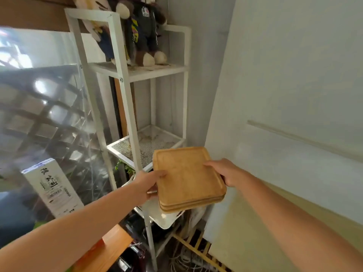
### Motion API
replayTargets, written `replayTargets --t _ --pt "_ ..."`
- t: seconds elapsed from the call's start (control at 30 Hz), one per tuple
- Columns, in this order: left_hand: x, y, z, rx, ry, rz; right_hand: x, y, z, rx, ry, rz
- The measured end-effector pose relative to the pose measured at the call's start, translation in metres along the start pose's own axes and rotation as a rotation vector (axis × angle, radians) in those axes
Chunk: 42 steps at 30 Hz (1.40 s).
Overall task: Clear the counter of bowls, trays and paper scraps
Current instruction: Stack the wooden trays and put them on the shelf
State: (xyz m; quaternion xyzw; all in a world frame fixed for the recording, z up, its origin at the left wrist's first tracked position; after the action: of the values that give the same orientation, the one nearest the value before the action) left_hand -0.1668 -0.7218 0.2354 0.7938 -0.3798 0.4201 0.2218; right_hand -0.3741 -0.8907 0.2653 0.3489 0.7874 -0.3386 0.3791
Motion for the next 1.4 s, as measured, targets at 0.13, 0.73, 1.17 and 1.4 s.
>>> replayTargets --t 0.13,0.73,1.17,1.4 --pt "0.019 0.015 0.031 0.119 0.008 -0.081 -0.046 0.001 0.067 -0.155 -0.02 -0.082" --pt "0.11 0.032 0.136 0.623 0.002 -0.374 -0.181 0.087 0.261 -0.492 -0.123 -0.382" --pt "0.118 0.007 0.195 0.789 -0.106 -0.341 -0.191 0.142 0.313 -0.524 -0.114 -0.474" --pt "0.11 -0.004 0.212 0.86 -0.126 -0.269 -0.183 0.16 0.329 -0.505 -0.071 -0.493"
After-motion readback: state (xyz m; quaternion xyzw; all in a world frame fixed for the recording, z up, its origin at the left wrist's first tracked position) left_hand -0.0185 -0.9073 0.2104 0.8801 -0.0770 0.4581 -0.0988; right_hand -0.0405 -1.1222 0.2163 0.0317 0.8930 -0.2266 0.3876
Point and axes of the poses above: each hand's wrist, its own z-axis towards the middle knuckle, its own y-axis out of the palm, x = y × z, the point moved 1 cm from there along z, towards the middle knuckle
